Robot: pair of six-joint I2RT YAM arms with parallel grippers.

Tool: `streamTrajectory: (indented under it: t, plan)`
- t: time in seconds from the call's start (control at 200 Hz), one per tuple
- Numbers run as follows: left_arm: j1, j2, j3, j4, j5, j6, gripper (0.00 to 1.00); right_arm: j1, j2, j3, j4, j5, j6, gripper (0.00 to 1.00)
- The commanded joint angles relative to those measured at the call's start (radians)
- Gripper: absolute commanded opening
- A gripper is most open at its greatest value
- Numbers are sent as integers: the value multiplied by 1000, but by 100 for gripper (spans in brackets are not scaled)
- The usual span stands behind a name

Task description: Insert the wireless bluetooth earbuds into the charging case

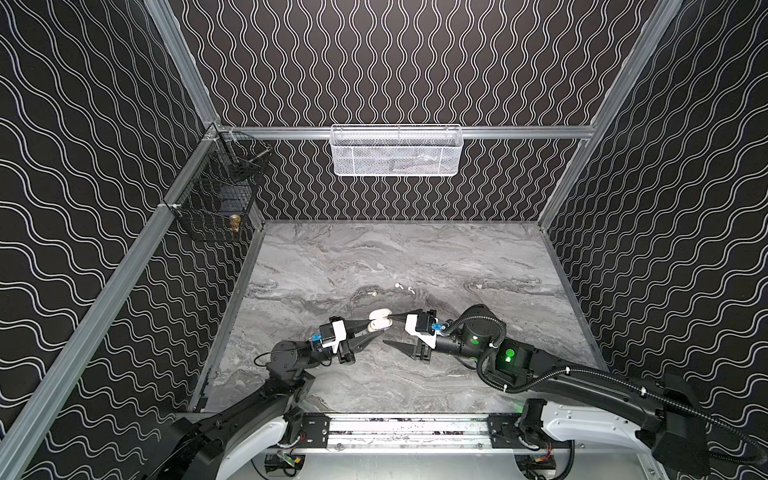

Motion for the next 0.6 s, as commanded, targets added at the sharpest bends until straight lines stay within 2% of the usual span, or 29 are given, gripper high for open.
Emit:
streamTrajectory:
  t: [0.0,0.145,0.27,0.41,0.505,0.596]
  plan:
    - [0,9,-7,25,-60,-14,0,1,-59,-20,53,31,28,54]
    - [27,12,-13,-62,-220,-41,0,-17,-159,-94,156,184,142,48]
    - [125,38,-38,-84,-340,-128,0,-111,-107,-97,190,341,315,47]
    - [190,87,-54,-52,-372,-152,0,-287,127,-4,116,414,612,48]
    - [192,78,-78,-43,-418,-132,0,-299,343,127,-24,471,725,44]
    - [192,29,-94,-82,-473,-114,0,-297,539,286,-167,408,787,43]
